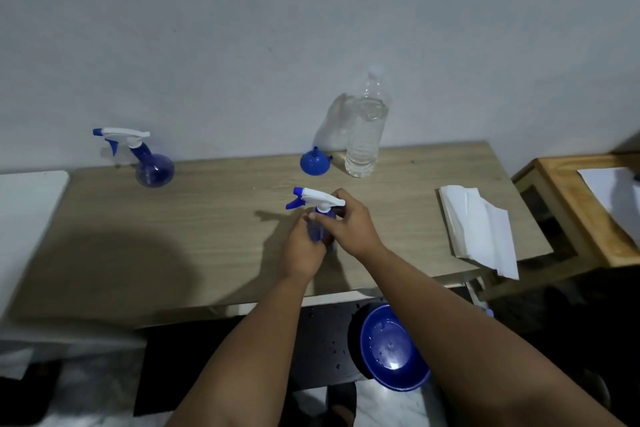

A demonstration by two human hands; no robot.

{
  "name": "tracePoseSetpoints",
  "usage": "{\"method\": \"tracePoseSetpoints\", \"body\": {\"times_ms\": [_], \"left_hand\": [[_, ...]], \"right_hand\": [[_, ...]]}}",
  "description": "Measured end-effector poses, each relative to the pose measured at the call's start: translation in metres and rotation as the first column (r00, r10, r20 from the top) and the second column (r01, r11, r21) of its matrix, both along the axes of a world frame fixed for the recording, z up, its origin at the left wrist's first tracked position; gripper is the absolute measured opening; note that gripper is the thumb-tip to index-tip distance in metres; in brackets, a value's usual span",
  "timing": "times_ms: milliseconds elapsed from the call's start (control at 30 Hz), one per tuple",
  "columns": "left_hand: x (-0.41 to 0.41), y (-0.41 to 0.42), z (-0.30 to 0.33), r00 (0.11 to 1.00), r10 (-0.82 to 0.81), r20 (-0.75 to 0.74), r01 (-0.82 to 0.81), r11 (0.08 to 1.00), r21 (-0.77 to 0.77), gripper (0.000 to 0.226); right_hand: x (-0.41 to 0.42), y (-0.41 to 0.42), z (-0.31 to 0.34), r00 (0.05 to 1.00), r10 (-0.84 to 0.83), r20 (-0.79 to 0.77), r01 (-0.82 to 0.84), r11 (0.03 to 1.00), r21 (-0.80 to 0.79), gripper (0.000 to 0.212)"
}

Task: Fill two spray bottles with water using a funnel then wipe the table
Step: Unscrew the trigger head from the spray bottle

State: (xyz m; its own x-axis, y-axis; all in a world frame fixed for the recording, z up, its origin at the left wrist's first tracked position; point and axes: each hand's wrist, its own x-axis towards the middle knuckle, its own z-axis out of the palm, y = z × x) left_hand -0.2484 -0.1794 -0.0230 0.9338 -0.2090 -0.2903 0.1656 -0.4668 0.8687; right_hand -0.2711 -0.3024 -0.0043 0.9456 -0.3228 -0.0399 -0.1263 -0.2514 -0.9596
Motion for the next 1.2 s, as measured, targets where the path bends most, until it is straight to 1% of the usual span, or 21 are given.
{"method": "tracePoseSetpoints", "body": {"times_ms": [100, 167, 200, 267, 367, 400, 433, 500, 533, 600, 667, 767, 800, 833, 900, 967, 1033, 1067, 1133, 1167, 1200], "left_hand": [[-0.001, 0.001, 0.002, 1.000, -0.019, 0.014, 0.018, 0.999, 0.039, 0.040], [0.000, 0.003, 0.006, 0.999, -0.033, 0.003, 0.033, 0.998, 0.056, 0.041], [0.000, 0.005, 0.007, 0.999, -0.046, -0.001, 0.046, 0.997, 0.059, 0.041], [0.002, 0.008, 0.010, 0.996, -0.088, 0.014, 0.087, 0.994, 0.067, 0.041], [0.005, 0.011, 0.014, 0.988, -0.148, 0.037, 0.143, 0.983, 0.118, 0.037], [0.005, 0.012, 0.015, 0.986, -0.161, 0.034, 0.156, 0.980, 0.126, 0.035], [0.006, 0.013, 0.014, 0.985, -0.169, 0.031, 0.164, 0.978, 0.130, 0.033], [0.008, 0.014, 0.011, 0.982, -0.185, 0.034, 0.179, 0.974, 0.137, 0.032], [0.009, 0.015, 0.010, 0.979, -0.199, 0.035, 0.191, 0.969, 0.154, 0.031], [0.010, 0.015, 0.008, 0.978, -0.205, 0.037, 0.195, 0.961, 0.195, 0.028], [0.012, 0.015, 0.007, 0.981, -0.191, 0.038, 0.179, 0.961, 0.213, 0.025], [0.012, 0.016, 0.007, 0.980, -0.196, 0.033, 0.184, 0.960, 0.213, 0.020], [0.014, 0.017, 0.006, 0.978, -0.205, 0.027, 0.193, 0.953, 0.235, 0.019], [0.015, 0.017, 0.006, 0.975, -0.219, 0.026, 0.204, 0.943, 0.262, 0.019], [0.018, 0.017, 0.003, 0.971, -0.236, 0.031, 0.217, 0.932, 0.292, 0.021], [0.018, 0.019, 0.003, 0.972, -0.232, 0.026, 0.217, 0.937, 0.272, 0.019], [0.019, 0.021, 0.003, 0.970, -0.240, 0.020, 0.228, 0.940, 0.254, 0.019], [0.019, 0.021, 0.003, 0.968, -0.250, 0.021, 0.236, 0.935, 0.264, 0.020], [0.021, 0.022, 0.003, 0.963, -0.268, 0.020, 0.250, 0.920, 0.302, 0.014], [0.020, 0.022, 0.004, 0.963, -0.268, 0.022, 0.248, 0.916, 0.314, 0.012], [0.020, 0.022, 0.004, 0.965, -0.261, 0.027, 0.241, 0.921, 0.308, 0.011]], "right_hand": [[-0.002, 0.000, 0.000, 1.000, 0.018, -0.007, -0.018, 1.000, 0.020, 0.028], [-0.002, -0.004, 0.000, 0.998, 0.061, -0.015, -0.061, 0.998, 0.026, 0.018], [-0.002, -0.007, 0.002, 0.996, 0.086, -0.022, -0.085, 0.996, 0.029, 0.016], [-0.002, -0.008, 0.005, 0.994, 0.104, -0.039, -0.102, 0.994, 0.032, 0.024], [-0.004, 0.003, 0.007, 0.999, 0.007, -0.052, -0.004, 0.998, 0.063, 0.043], [-0.003, 0.007, 0.005, 0.998, -0.032, -0.045, 0.036, 0.997, 0.070, 0.042], [-0.002, 0.010, 0.005, 0.997, -0.059, -0.039, 0.062, 0.995, 0.077, 0.037], [0.001, 0.012, 0.005, 0.997, -0.064, -0.052, 0.069, 0.993, 0.091, 0.021], [0.001, 0.013, 0.006, 0.997, -0.051, -0.064, 0.057, 0.995, 0.083, 0.019], [0.000, 0.015, 0.007, 0.995, -0.044, -0.089, 0.050, 0.997, 0.064, 0.028], [-0.001, 0.014, 0.007, 0.993, -0.082, -0.083, 0.087, 0.994, 0.068, 0.032], [-0.002, 0.009, 0.006, 0.997, -0.028, -0.069, 0.032, 0.998, 0.063, 0.024], [-0.002, 0.008, 0.006, 0.998, 0.001, -0.069, 0.003, 0.999, 0.050, 0.026], [-0.003, 0.008, 0.006, 0.997, 0.008, -0.072, -0.004, 0.999, 0.047, 0.031], [-0.004, 0.011, 0.007, 0.996, -0.041, -0.076, 0.045, 0.997, 0.056, 0.041], [-0.003, 0.012, 0.007, 0.997, -0.054, -0.061, 0.058, 0.996, 0.062, 0.033], [-0.002, 0.013, 0.007, 0.998, -0.005, -0.064, 0.008, 0.999, 0.045, 0.026], [-0.002, 0.014, 0.007, 0.998, 0.005, -0.067, -0.003, 0.999, 0.036, 0.028], [-0.003, 0.016, 0.007, 0.996, -0.042, -0.073, 0.047, 0.997, 0.063, 0.035], [-0.003, 0.017, 0.006, 0.994, -0.076, -0.075, 0.082, 0.993, 0.079, 0.037], [-0.002, 0.018, 0.007, 0.994, -0.087, -0.071, 0.093, 0.992, 0.085, 0.034]]}}
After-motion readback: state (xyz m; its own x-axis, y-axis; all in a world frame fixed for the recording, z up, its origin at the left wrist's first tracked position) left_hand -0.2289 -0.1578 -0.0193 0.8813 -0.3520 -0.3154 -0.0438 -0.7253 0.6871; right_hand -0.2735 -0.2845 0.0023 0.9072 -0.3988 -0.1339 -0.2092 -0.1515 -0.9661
